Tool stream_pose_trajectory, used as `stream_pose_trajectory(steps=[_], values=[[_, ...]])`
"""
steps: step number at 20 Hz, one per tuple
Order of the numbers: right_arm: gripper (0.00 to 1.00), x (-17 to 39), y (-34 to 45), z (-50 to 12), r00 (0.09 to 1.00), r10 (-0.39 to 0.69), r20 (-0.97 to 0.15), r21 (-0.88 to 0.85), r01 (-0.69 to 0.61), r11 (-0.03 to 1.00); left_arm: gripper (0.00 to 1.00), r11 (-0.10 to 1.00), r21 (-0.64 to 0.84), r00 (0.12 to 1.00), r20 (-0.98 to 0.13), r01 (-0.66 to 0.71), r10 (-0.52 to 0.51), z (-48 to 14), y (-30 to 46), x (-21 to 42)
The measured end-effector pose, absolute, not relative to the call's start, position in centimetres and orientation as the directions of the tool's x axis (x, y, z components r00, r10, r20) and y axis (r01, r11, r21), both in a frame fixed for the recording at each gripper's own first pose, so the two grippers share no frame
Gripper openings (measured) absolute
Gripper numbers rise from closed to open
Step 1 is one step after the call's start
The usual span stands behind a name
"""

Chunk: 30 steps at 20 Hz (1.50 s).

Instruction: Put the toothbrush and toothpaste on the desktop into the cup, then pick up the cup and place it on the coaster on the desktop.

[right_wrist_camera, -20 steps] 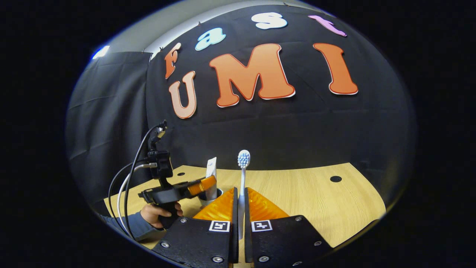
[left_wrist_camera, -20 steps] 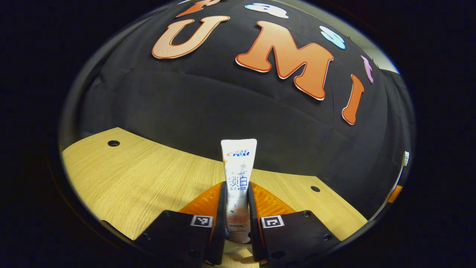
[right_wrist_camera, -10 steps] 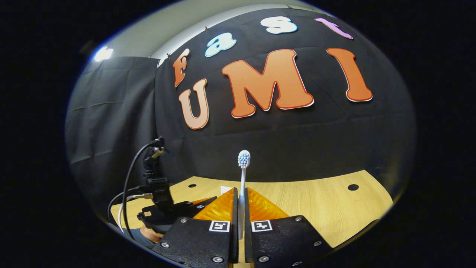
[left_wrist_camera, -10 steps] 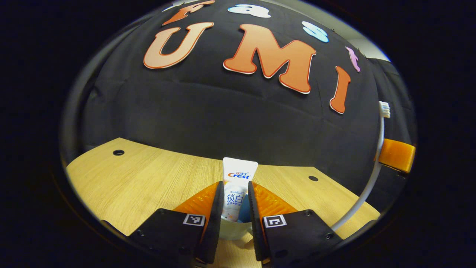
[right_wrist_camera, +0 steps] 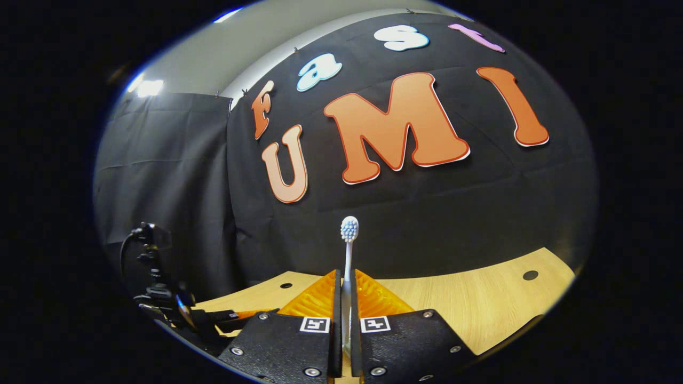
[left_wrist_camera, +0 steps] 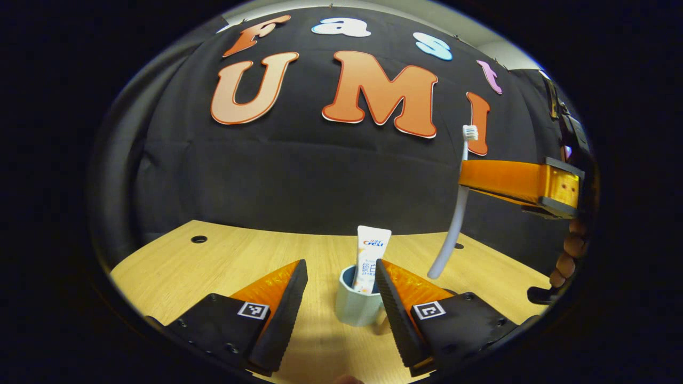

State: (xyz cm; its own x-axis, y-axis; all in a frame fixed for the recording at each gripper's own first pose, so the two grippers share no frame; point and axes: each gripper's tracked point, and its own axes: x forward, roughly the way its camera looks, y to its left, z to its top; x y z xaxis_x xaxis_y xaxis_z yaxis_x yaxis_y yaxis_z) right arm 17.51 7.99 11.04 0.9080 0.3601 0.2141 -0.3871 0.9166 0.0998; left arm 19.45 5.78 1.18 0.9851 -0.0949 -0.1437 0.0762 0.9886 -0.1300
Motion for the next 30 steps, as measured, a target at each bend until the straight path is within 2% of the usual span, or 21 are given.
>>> stream_pose_trajectory(steps=[8,12,21,23,25,26,27,28,30], values=[[0.07,22.4,10.4,8.1,0.895,0.387,0.223,0.158,-0.425,0.891,0.83,0.992,-0.122,0.986,-0.163,0.012,-0.032,-0.3,9.7,17.5],[0.07,23.9,10.6,5.2,0.905,0.393,0.162,0.163,-0.418,0.894,0.83,0.992,-0.129,0.982,-0.189,0.006,-0.031,-1.4,9.7,17.4],[0.07,24.2,9.2,1.1,0.935,0.352,0.051,0.032,-0.354,0.935,0.83,0.991,-0.136,0.977,-0.213,0.002,-0.031,-1.5,8.2,17.1],[0.1,23.9,8.6,0.6,0.938,0.346,0.031,0.041,-0.347,0.937,0.83,0.99,-0.141,0.973,-0.227,0.013,-0.045,-1.4,7.2,17.2],[0.14,23.2,8.1,0.5,0.936,0.351,0.014,0.059,-0.351,0.934,0.83,0.975,-0.219,0.962,-0.256,0.038,-0.095,-1.3,5.9,17.3],[0.31,22.7,7.7,0.5,0.937,0.349,0.007,0.061,-0.349,0.935,0.83,0.964,-0.264,0.955,-0.274,0.044,-0.118,-1.1,5.5,17.4],[0.24,22.2,7.1,0.7,0.939,0.344,0.01,0.057,-0.344,0.937,0.83,0.954,-0.298,0.949,-0.288,0.042,-0.132,-0.8,5.1,17.3],[0.39,21.6,6.3,1.1,0.942,0.336,0.021,0.05,-0.337,0.94,0.83,0.946,-0.322,0.943,-0.302,0.041,-0.143,-0.2,4.9,17.6],[0.49,20.4,4.9,2.0,0.945,0.324,0.04,0.044,-0.325,0.945,0.82,0.933,-0.357,0.923,-0.344,0.039,-0.17,1.2,4.0,18.3]])
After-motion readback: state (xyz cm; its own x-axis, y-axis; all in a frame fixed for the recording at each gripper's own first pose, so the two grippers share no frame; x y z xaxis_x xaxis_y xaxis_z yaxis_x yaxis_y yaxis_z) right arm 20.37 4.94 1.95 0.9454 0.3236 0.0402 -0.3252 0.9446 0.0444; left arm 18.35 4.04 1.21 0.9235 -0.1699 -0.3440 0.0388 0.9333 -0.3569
